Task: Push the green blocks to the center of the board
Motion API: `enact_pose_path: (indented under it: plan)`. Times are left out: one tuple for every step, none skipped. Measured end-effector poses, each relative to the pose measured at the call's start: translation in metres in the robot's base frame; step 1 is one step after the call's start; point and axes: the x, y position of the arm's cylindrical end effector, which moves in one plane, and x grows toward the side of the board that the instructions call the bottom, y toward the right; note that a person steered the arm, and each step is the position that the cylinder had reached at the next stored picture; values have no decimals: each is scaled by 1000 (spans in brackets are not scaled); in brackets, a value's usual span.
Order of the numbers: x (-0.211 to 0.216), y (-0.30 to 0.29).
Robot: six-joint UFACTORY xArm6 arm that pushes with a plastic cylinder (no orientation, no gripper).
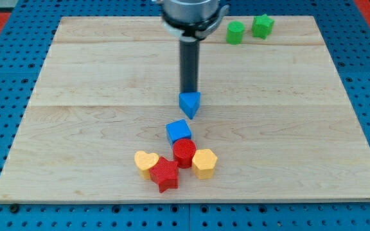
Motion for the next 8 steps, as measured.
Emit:
enact_pose_path:
  plan:
    - [16,10]
    - [21,19]
    - [7,47]
    - [34,42]
    - [37,-19]
    - [37,-26]
    - [38,-26]
    - [4,27]
